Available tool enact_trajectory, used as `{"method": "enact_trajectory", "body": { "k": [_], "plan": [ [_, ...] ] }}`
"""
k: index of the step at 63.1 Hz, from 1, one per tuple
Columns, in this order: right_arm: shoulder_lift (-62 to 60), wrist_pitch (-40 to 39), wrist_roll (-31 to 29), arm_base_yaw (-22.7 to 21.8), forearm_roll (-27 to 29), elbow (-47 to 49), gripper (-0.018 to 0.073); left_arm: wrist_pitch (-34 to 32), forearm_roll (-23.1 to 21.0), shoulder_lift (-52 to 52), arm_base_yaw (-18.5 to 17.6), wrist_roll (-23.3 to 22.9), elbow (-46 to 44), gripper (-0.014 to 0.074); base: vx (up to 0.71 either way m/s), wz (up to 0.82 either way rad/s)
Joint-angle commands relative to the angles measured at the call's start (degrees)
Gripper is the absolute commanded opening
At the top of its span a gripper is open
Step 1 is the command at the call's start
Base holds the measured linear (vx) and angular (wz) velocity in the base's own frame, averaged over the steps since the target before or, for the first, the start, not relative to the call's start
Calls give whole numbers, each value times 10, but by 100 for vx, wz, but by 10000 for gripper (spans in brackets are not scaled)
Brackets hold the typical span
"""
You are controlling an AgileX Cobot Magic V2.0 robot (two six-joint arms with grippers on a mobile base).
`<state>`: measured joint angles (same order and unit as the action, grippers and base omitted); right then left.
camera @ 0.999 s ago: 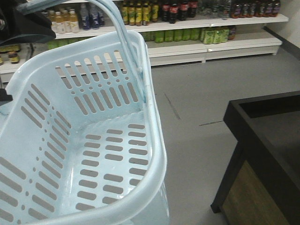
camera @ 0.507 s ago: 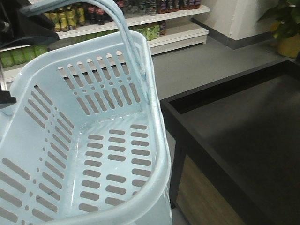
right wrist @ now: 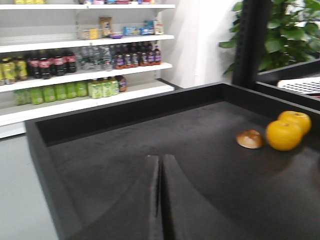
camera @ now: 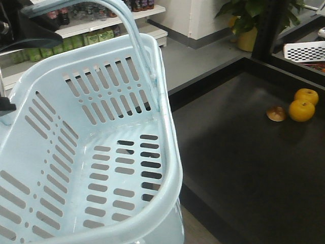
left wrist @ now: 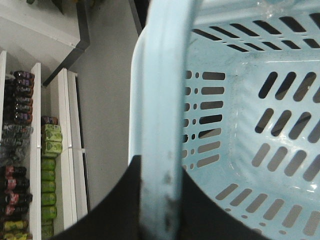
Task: Pick three apples into basket with both arms
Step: 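Drive the base up to the black fruit table with the basket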
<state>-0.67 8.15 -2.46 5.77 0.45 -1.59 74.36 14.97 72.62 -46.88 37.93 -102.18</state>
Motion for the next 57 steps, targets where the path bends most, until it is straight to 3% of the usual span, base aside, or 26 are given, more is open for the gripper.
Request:
{"method": "enact_trajectory", "body": {
  "k": [1,57],
  "plan": [
    [-8,-44,-6,0,-5,-8,-8,-30,8,-11,-4,-9,-16,-6,6,-40],
    [-8,-44,-6,0,-5,-8,-8,-30,8,-11,-4,-9,-16,-6,6,-52]
  ]
}}
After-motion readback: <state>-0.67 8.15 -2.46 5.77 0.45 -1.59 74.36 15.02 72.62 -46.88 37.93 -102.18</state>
